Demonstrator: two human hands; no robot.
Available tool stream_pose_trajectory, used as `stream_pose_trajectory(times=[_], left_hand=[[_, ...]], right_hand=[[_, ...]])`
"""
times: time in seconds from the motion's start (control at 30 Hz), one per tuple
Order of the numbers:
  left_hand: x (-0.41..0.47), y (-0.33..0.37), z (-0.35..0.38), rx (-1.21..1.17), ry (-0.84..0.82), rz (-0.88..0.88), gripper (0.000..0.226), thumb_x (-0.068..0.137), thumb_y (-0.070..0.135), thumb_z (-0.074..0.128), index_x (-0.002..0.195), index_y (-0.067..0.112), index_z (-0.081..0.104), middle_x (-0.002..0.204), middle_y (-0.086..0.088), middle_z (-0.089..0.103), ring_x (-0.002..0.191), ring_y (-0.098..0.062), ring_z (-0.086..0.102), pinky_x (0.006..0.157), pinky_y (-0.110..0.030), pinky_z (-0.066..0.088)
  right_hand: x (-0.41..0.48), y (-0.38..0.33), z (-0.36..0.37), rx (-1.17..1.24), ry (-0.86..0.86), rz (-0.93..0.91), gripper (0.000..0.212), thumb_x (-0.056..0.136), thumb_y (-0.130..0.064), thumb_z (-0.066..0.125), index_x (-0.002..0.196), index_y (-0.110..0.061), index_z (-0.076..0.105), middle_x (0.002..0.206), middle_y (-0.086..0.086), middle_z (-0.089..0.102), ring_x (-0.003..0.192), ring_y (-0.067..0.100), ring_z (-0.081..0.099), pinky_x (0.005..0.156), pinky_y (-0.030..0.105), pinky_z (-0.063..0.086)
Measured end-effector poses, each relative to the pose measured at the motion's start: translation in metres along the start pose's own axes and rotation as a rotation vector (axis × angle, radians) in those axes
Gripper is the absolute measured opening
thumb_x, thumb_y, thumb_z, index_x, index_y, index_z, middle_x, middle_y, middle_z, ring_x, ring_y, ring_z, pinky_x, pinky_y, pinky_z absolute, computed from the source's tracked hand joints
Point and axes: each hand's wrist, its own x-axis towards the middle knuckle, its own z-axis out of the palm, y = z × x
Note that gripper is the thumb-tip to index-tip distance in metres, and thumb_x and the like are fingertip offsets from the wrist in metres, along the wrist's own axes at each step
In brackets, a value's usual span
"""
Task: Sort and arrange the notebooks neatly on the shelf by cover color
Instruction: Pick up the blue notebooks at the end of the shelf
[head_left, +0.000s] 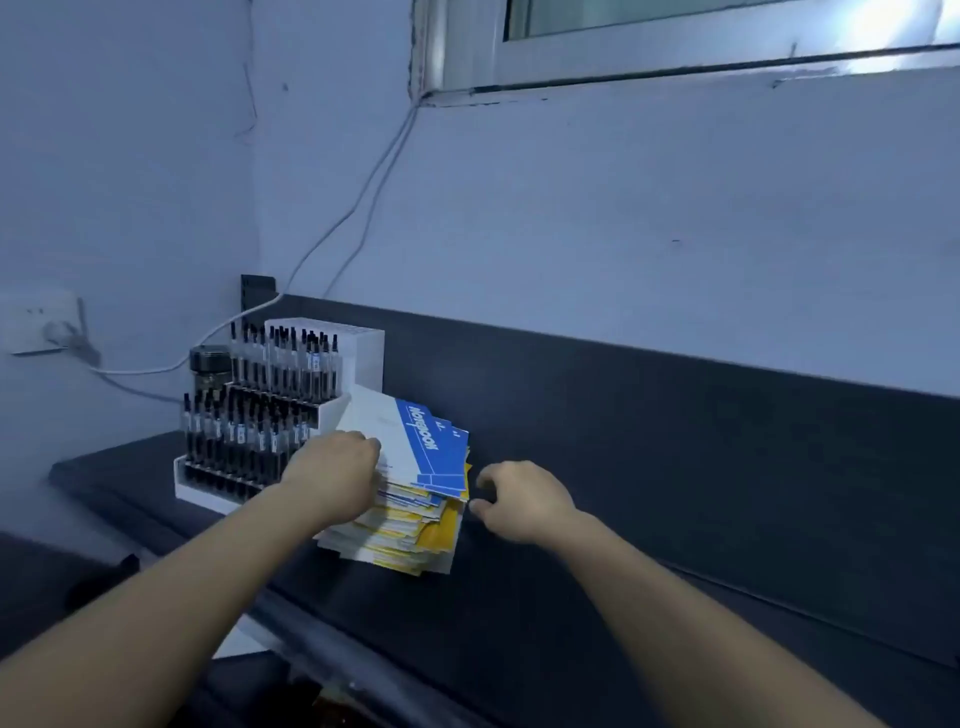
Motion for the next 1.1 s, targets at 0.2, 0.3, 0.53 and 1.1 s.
stream_pose_trajectory(times=[0.2, 0.3, 0.53, 1.1], left_hand=[[0.03, -0.016, 0.026, 0.023, -0.103, 0.006, 0.063, 0.083, 0.066, 0.053, 0.124, 0.019, 0.05, 0.12, -0.003, 0.056, 0.114, -0.023, 0.053, 0.093, -0.037, 0.041], [0.039, -0.018, 0.03, 0.081, -0.028, 0.011, 0.051, 0.087, 0.06, 0.053, 0.118, 0.019, 0.056, 0.118, -0.003, 0.06, 0.112, -0.023, 0.054, 0.093, -0.036, 0.038], [0.044, -0.007, 0.022, -0.161, -0.119, -0.084, 0.045, 0.083, 0.058, 0.061, 0.086, 0.014, 0.056, 0.1, -0.007, 0.064, 0.092, -0.021, 0.052, 0.073, -0.03, 0.039], [0.052, 0.011, 0.016, -1.186, 0.014, -0.534, 0.023, 0.101, 0.018, 0.042, 0.085, 0.006, 0.053, 0.075, -0.007, 0.056, 0.069, -0.023, 0.051, 0.062, -0.029, 0.038]], right_hand=[[0.058, 0.0, 0.025, 0.357, -0.098, 0.159, 0.017, 0.092, -0.019, 0.05, 0.088, -0.008, 0.061, 0.093, 0.008, 0.061, 0.076, 0.017, 0.05, 0.063, 0.032, 0.039], [0.078, 0.001, 0.034, 0.505, -0.129, 0.252, 0.016, 0.091, -0.015, 0.048, 0.091, -0.005, 0.061, 0.089, 0.006, 0.053, 0.076, 0.017, 0.048, 0.063, 0.032, 0.04], [0.094, 0.0, 0.029, 1.034, -0.179, 0.465, 0.03, 0.093, -0.02, 0.061, 0.114, -0.004, 0.047, 0.115, 0.017, 0.061, 0.079, 0.02, 0.059, 0.052, 0.025, 0.049], [0.08, 0.003, 0.012, 1.405, -0.075, 0.316, 0.019, 0.099, -0.009, 0.046, 0.116, -0.015, 0.052, 0.095, 0.012, 0.066, 0.047, 0.013, 0.052, 0.041, 0.021, 0.039]])
